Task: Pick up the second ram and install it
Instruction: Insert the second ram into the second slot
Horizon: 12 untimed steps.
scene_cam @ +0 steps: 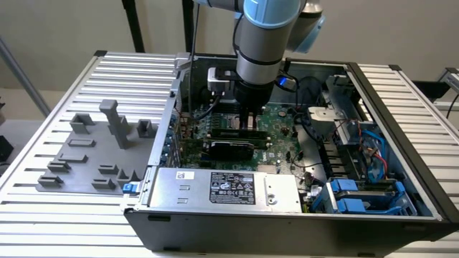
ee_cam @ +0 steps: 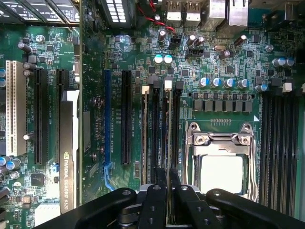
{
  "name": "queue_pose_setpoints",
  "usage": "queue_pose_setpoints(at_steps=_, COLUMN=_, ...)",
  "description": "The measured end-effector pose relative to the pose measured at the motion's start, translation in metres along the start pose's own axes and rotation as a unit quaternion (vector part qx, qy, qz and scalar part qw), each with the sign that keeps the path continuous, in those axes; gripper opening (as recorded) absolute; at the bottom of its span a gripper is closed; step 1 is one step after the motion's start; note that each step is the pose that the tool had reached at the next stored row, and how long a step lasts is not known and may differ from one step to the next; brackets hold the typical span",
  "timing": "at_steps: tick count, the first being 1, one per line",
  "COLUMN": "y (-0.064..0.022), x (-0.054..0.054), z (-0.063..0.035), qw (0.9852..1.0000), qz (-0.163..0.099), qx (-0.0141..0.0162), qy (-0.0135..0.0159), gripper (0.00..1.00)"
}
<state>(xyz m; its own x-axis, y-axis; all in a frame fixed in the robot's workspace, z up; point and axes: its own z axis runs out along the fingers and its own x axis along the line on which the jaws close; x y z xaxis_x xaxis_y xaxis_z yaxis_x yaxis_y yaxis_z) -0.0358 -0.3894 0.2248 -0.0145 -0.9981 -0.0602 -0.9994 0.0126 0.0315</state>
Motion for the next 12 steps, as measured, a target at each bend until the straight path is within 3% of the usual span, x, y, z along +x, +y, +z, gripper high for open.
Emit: queue_pose_setpoints(at_steps=12, y=0.0003, x=-0.0009, z=0.0003, qw=1.0, qz=-0.001, qx=0.0, qy=0.0006, gripper=0.14)
